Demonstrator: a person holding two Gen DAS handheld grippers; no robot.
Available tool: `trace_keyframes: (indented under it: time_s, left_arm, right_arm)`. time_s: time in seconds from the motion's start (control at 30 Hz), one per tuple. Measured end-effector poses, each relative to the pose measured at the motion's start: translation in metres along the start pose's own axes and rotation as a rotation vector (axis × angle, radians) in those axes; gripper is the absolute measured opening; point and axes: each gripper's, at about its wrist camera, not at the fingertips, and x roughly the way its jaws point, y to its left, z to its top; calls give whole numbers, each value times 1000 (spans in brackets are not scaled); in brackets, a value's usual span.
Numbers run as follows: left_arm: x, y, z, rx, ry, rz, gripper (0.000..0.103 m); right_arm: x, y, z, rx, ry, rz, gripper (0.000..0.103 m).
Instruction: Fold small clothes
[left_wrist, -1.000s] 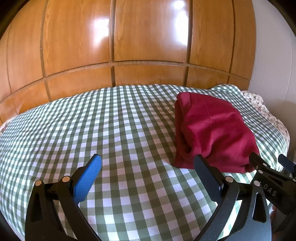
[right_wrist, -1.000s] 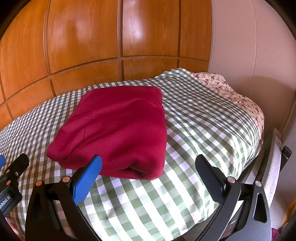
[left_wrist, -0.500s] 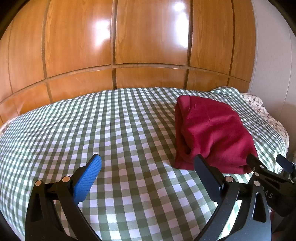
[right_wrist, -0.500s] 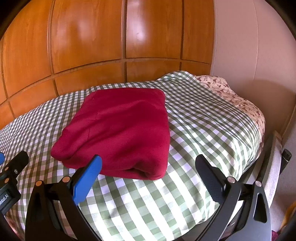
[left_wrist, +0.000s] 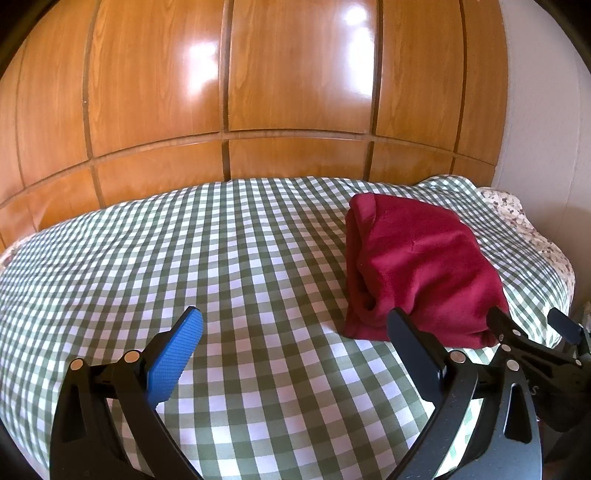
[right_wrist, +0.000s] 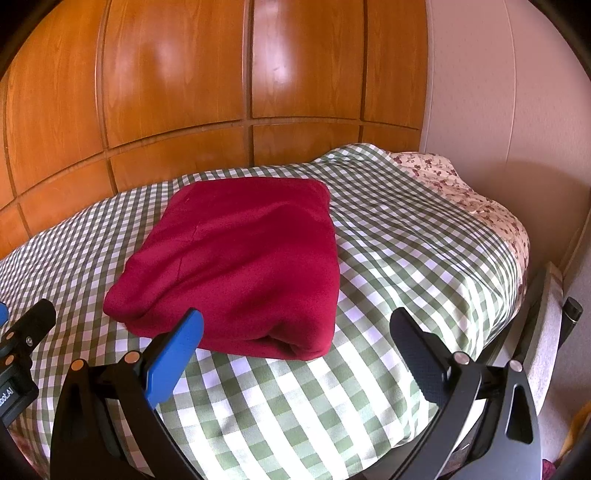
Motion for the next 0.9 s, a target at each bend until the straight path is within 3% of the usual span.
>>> trace_keyframes:
  time_s: [0.57,0.9]
  left_arm:
    - [2,-2,0,4,2,-2,99]
    - [17,6,-5,-40,66,13,99]
  right_arm:
    - [1,1,-3,3,10,1,101]
    - [5,-3,0,11,11,12,101]
